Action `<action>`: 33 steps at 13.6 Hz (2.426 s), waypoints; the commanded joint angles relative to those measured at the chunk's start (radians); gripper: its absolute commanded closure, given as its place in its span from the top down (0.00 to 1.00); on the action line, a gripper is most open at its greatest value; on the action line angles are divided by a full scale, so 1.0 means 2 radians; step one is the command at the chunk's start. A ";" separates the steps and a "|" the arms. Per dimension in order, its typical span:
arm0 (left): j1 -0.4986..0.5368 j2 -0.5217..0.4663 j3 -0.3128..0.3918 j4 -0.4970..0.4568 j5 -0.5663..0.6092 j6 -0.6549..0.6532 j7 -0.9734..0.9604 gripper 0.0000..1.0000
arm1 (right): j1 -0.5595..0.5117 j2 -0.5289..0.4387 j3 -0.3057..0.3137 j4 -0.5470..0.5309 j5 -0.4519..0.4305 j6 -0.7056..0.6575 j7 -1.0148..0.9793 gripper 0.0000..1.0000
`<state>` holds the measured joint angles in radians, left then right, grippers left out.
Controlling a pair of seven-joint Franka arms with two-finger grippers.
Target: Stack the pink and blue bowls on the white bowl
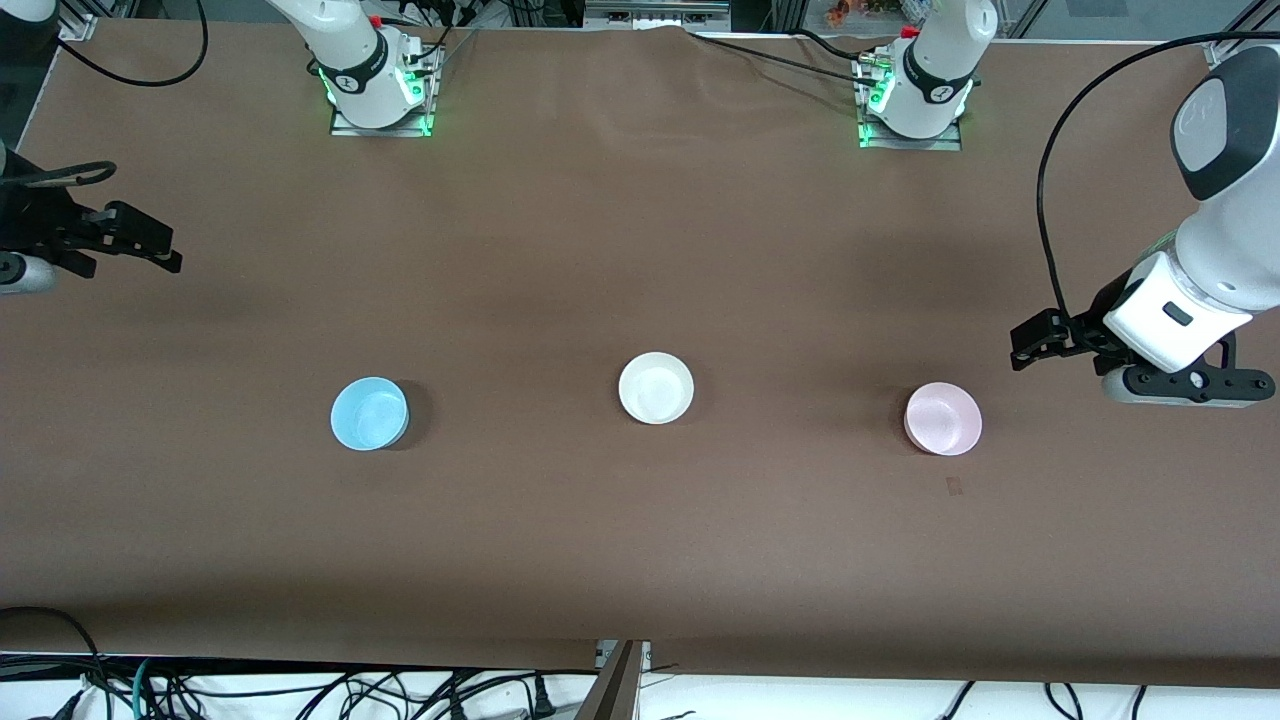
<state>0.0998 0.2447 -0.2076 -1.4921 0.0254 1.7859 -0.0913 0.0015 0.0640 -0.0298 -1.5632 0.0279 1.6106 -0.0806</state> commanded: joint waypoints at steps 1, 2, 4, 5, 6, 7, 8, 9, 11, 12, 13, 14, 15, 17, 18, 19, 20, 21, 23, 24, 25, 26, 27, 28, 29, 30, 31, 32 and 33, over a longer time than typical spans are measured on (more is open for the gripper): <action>-0.001 0.007 0.000 0.016 0.006 -0.010 0.004 1.00 | -0.002 -0.002 -0.009 0.005 -0.004 -0.011 0.002 0.99; -0.001 0.007 0.000 0.016 0.007 -0.010 0.000 1.00 | -0.002 -0.002 -0.010 0.005 -0.005 -0.011 0.002 0.99; -0.002 0.007 0.000 0.016 0.010 -0.010 -0.002 1.00 | -0.002 -0.002 -0.010 0.005 -0.005 -0.011 0.001 0.99; -0.002 0.007 0.000 0.015 0.010 -0.011 -0.002 1.00 | -0.002 -0.002 -0.010 0.005 -0.005 -0.011 0.001 0.99; -0.002 0.007 0.000 0.014 0.010 -0.011 -0.002 1.00 | -0.002 -0.002 -0.010 0.005 -0.005 -0.011 0.001 0.99; -0.002 0.007 0.000 0.012 0.009 -0.011 -0.003 1.00 | -0.002 -0.002 -0.010 0.005 -0.005 -0.011 0.001 0.99; -0.001 0.007 0.000 0.012 0.008 -0.011 -0.003 1.00 | -0.002 -0.002 -0.010 0.005 -0.005 -0.011 0.001 0.99; -0.001 0.007 0.000 0.011 0.008 -0.011 -0.003 1.00 | -0.002 -0.002 -0.010 0.005 -0.005 -0.011 0.001 0.99; 0.000 0.007 0.000 0.010 0.007 -0.011 -0.003 1.00 | -0.002 -0.002 -0.010 0.005 -0.005 -0.011 0.002 0.99; 0.001 0.007 0.000 0.009 0.008 -0.011 -0.002 1.00 | -0.002 -0.002 -0.010 0.005 -0.005 -0.011 0.002 0.99; 0.001 0.008 0.000 0.009 0.007 -0.011 -0.002 1.00 | -0.002 -0.002 -0.010 0.005 -0.005 -0.011 0.001 0.99; 0.001 0.010 0.000 0.009 0.008 -0.011 -0.002 1.00 | -0.002 -0.002 -0.010 0.005 -0.005 -0.011 0.001 0.99; 0.001 0.010 0.000 0.009 0.008 -0.011 -0.002 1.00 | -0.002 -0.006 -0.010 -0.001 -0.007 -0.006 0.003 0.99; 0.003 0.011 0.000 0.010 0.007 -0.010 -0.002 1.00 | -0.002 -0.008 -0.010 -0.003 -0.008 -0.006 0.011 0.99; 0.003 0.012 0.000 0.009 0.007 -0.009 -0.001 1.00 | -0.002 -0.007 -0.010 -0.002 -0.008 -0.006 0.011 0.99; 0.003 0.015 0.000 0.010 0.007 -0.009 -0.002 1.00 | -0.002 -0.007 -0.010 -0.001 -0.008 -0.005 0.011 0.99; 0.003 0.016 0.000 0.009 0.007 -0.009 -0.002 1.00 | -0.002 -0.006 -0.010 0.000 -0.008 -0.004 0.011 0.99; 0.003 0.016 0.000 0.010 0.007 -0.009 -0.002 1.00 | -0.002 -0.005 -0.010 0.001 -0.007 -0.003 0.011 0.99; 0.003 0.016 0.000 0.009 0.007 -0.009 -0.002 1.00 | -0.002 -0.005 -0.010 0.001 -0.007 -0.003 0.011 0.99; 0.003 0.017 0.000 0.008 0.007 -0.009 -0.002 1.00 | -0.002 -0.005 -0.010 0.001 -0.006 -0.003 0.011 0.99; 0.004 0.017 0.000 0.003 0.006 -0.009 -0.002 1.00 | 0.000 -0.004 -0.010 0.001 -0.006 -0.003 0.011 0.99; 0.005 0.017 0.000 0.000 0.006 -0.009 -0.001 1.00 | 0.000 -0.004 -0.009 0.001 -0.006 -0.002 0.011 0.99; 0.005 0.017 0.000 -0.001 0.006 -0.009 -0.001 1.00 | 0.000 -0.004 -0.009 0.001 -0.006 -0.002 0.011 0.99; 0.005 0.017 0.000 -0.002 0.006 -0.008 -0.001 1.00 | 0.000 -0.004 -0.009 0.001 -0.006 -0.002 0.011 0.99; 0.005 0.017 0.000 -0.003 0.006 -0.007 0.001 1.00 | 0.000 -0.004 -0.009 0.001 -0.006 -0.002 0.011 0.99; 0.005 0.017 0.000 -0.003 0.007 -0.007 0.003 1.00 | 0.000 -0.005 -0.007 0.000 -0.007 -0.003 0.011 0.99; 0.005 0.016 0.000 -0.004 0.007 -0.008 0.003 1.00 | 0.000 -0.005 -0.007 0.000 -0.007 -0.008 0.010 0.99; 0.005 0.014 0.000 -0.004 0.007 -0.009 0.003 1.00 | 0.000 -0.005 -0.006 0.000 -0.008 -0.008 0.010 0.99; 0.006 0.010 0.000 -0.009 0.006 -0.009 0.003 1.00 | 0.000 -0.005 -0.006 0.000 -0.007 -0.008 0.010 0.99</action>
<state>0.1056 0.2851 -0.2058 -1.4961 0.0254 1.7803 -0.0913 0.0018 0.0638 -0.0488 -1.5636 0.0253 1.6071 -0.0745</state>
